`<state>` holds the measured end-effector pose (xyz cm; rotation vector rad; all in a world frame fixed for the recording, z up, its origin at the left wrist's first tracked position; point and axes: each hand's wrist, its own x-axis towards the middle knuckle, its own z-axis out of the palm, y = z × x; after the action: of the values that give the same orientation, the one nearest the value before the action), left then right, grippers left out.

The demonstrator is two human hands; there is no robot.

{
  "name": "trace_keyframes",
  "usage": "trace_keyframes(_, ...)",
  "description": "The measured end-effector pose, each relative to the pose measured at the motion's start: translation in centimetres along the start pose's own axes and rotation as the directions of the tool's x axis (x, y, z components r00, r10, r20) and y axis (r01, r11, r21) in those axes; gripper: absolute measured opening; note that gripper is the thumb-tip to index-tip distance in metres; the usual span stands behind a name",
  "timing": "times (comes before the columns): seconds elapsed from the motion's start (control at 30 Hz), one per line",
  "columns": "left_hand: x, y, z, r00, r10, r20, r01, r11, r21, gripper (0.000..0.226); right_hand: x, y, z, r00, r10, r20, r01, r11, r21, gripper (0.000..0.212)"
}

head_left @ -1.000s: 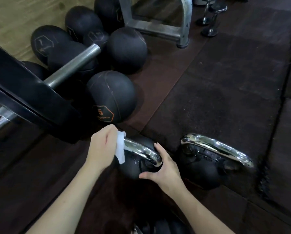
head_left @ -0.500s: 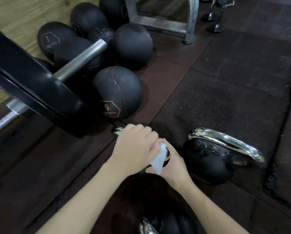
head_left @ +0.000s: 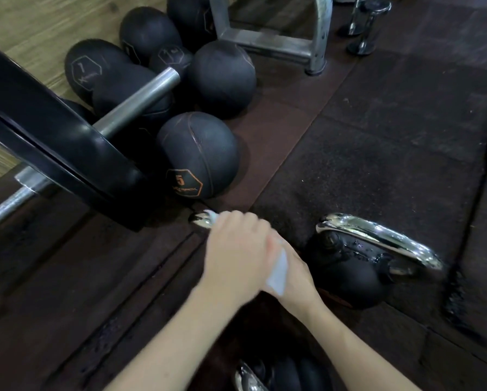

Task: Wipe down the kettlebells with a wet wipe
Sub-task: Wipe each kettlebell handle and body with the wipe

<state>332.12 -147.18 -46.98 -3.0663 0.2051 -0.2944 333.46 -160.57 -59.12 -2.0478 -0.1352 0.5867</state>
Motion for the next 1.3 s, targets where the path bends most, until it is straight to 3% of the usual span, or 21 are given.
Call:
trace_keyframes(0.07, -0.5, 2.8, 0.8, 0.997, 0.074, -0.01, -0.074, 0.997, -0.031, 0.018, -0.1, 0.4, 0.4, 0.999, 0.01, -0.05, -0.012, 0.999, -0.037, 0.055)
trace_keyframes(0.17, -0.5, 1.7, 0.9, 0.989, 0.119, -0.083, -0.128, 0.985, -0.116, 0.021, 0.3, 0.4, 0.8, 0.998, 0.046, -0.051, -0.049, 0.997, -0.06, 0.046)
trace_keyframes(0.2, -0.5, 0.3, 0.7, 0.987, 0.115, -0.113, -0.131, 0.98, -0.148, 0.022, 0.5, 0.2, 0.7, 0.998, 0.035, -0.048, -0.04, 0.995, -0.088, 0.055)
trace_keyframes(0.27, -0.4, -2.7, 0.1, 0.991, 0.058, -0.12, -0.076, 0.985, -0.155, 0.027, 0.5, 0.0, 0.4, 1.0, 0.018, -0.001, -0.018, 1.0, 0.001, 0.099)
trace_keyframes(0.33, -0.4, -6.3, 0.8, 0.991, -0.125, -0.054, 0.112, 0.974, -0.198, 0.026, 0.2, 0.1, 0.1, 1.0, 0.01, 0.01, -0.011, 0.997, 0.08, 0.128)
trace_keyframes(0.37, -0.4, -7.9, 1.3, 0.966, -0.256, 0.03, 0.254, 0.927, -0.275, 0.024, -0.1, 0.0, 0.0, 1.0, 0.007, 0.005, -0.007, 0.996, 0.088, 0.131)
trace_keyframes(0.43, -0.6, -10.3, 2.8, 0.896, -0.391, 0.211, 0.444, 0.803, -0.398, 0.016, -0.1, -0.1, 0.0, 1.0, 0.01, -0.011, -0.008, 0.994, 0.111, 0.132)
trace_keyframes(0.5, -0.6, -10.3, 2.8, 0.879, -0.402, 0.257, 0.476, 0.779, -0.408, 0.017, -0.2, -0.4, -0.2, 1.0, 0.013, -0.014, -0.012, 0.996, 0.093, 0.132)
trace_keyframes(0.57, -0.3, -8.3, 1.5, 0.937, -0.328, 0.123, 0.349, 0.903, -0.252, 0.021, -0.2, -0.5, -0.3, 1.0, 0.005, -0.002, -0.005, 0.998, 0.069, 0.131)
trace_keyframes(0.63, 0.4, -4.3, -0.5, 0.99, -0.143, 0.004, 0.143, 0.989, -0.033, 0.022, -0.2, -0.6, -0.5, 1.0, 0.007, 0.009, -0.007, 0.999, 0.047, 0.127)
trace_keyframes(0.8, -0.4, 2.7, 0.8, 0.996, -0.001, -0.093, -0.002, 0.999, -0.033, 0.024, -0.7, -0.7, -0.1, 0.998, -0.034, -0.049, 0.031, 0.998, -0.05, 0.054)
trace_keyframes(0.83, -0.4, 2.5, 1.1, 0.993, 0.013, -0.12, -0.017, 0.999, -0.034, 0.025, -0.6, -0.6, -0.1, 0.998, -0.046, -0.05, 0.044, 0.998, -0.042, 0.051)
trace_keyframes(0.93, -0.5, -0.1, 0.6, 0.984, 0.069, -0.166, -0.094, 0.984, -0.149, 0.026, -0.3, -0.7, -0.3, 0.998, -0.059, -0.034, 0.058, 0.998, -0.031, 0.065)
trace_keyframes(1.0, -0.4, -3.1, 0.6, 0.984, 0.072, -0.165, -0.101, 0.98, -0.171, 0.025, -0.2, -0.8, -0.3, 1.0, -0.028, 0.0, 0.028, 1.0, -0.002, 0.104)
trace_keyframes(1.07, -0.7, -6.4, 1.4, 0.991, -0.063, -0.116, 0.038, 0.978, -0.207, 0.022, -0.2, -0.8, -0.3, 1.0, -0.003, 0.006, 0.003, 0.998, 0.063, 0.127)
trace_keyframes(1.1, -0.9, -7.9, 2.0, 0.975, -0.215, -0.053, 0.188, 0.929, -0.318, 0.02, -0.3, -0.7, -0.2, 1.0, -0.009, -0.004, 0.009, 0.996, 0.084, 0.129)
trace_keyframes(1.13, -1.2, -9.2, 2.5, 0.929, -0.367, 0.054, 0.346, 0.803, -0.486, 0.019, -0.4, -0.6, -0.2, 1.0, -0.012, -0.01, 0.013, 0.996, 0.092, 0.129)
trace_keyframes(1.2, -1.5, -9.9, 2.6, 0.813, -0.506, 0.288, 0.52, 0.409, -0.749, 0.025, -0.5, -0.5, -0.2, 1.0, -0.004, -0.01, 0.005, 0.994, 0.105, 0.129)
trace_keyframes(1.23, -1.4, -9.4, 2.6, 0.793, -0.523, 0.312, 0.53, 0.342, -0.776, 0.028, -0.5, -0.6, -0.2, 1.0, 0.007, -0.005, -0.007, 0.994, 0.109, 0.129)
trace_keyframes(1.27, -1.3, -8.7, 2.3, 0.805, -0.526, 0.274, 0.522, 0.407, -0.75, 0.031, -0.5, -0.7, -0.2, 1.0, 0.01, -0.007, -0.009, 0.994, 0.106, 0.129)
trace_keyframes(1.3, -1.1, -7.8, 2.0, 0.834, -0.516, 0.193, 0.497, 0.554, -0.667, 0.032, -0.5, -0.6, -0.2, 1.0, -0.001, -0.015, 0.002, 0.995, 0.098, 0.13)
